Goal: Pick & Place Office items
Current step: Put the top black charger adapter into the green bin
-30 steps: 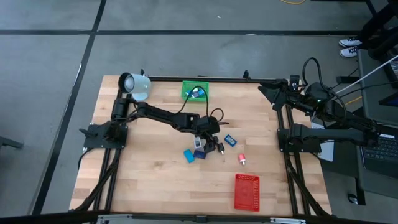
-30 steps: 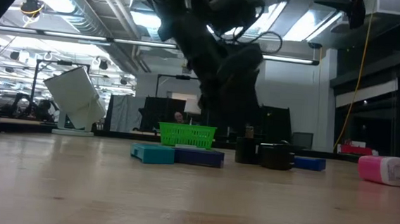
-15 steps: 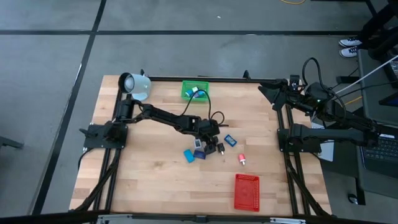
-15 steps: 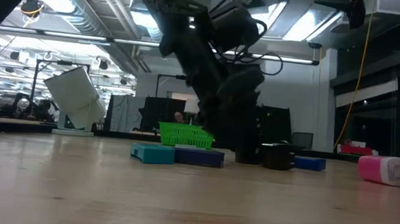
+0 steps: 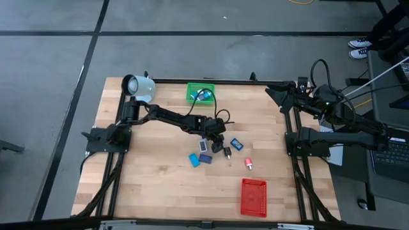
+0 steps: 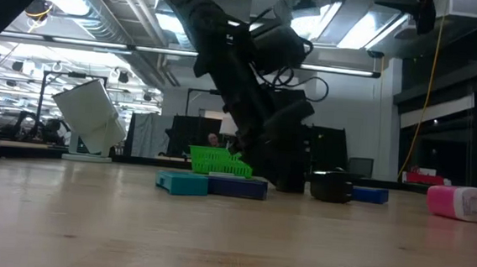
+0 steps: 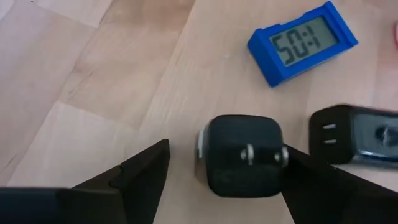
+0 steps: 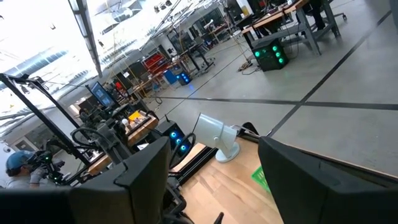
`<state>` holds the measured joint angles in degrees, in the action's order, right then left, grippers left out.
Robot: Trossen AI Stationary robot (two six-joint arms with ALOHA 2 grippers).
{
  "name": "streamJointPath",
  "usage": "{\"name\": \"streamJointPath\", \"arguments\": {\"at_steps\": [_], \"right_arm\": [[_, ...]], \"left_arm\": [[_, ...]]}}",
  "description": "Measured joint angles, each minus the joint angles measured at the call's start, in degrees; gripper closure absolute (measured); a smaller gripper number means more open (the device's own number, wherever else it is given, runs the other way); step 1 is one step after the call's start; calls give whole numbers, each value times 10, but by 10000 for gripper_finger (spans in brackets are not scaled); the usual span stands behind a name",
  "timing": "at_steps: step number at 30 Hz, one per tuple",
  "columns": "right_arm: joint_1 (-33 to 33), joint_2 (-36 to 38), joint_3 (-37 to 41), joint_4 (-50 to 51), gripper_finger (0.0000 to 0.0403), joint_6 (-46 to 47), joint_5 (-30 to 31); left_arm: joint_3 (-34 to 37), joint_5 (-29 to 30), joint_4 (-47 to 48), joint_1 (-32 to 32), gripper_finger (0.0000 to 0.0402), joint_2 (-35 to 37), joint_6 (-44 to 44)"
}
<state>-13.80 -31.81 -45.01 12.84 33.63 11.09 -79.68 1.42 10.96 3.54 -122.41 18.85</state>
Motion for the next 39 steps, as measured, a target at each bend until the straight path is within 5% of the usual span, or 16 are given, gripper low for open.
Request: {"name": "streamJointPath", "arguments": {"at_steps": [6, 12, 18, 26, 39], "right_arm": [[0, 0, 0, 0, 152, 2, 0], [0, 0, 0, 0, 152, 2, 0], [0, 0, 0, 0, 152, 2, 0], [0, 0, 0, 0, 152, 0, 11], [0, 0, 0, 0, 152, 0, 43]], "left_arm": [[0, 13, -12, -1, 169, -5, 21], [1, -19, -64, 10, 256, -9, 70], [2, -99, -183, 54, 257, -1, 142], [1, -121, -344, 150, 257, 68, 168], [2, -90, 95, 366, 257, 146, -110]]}}
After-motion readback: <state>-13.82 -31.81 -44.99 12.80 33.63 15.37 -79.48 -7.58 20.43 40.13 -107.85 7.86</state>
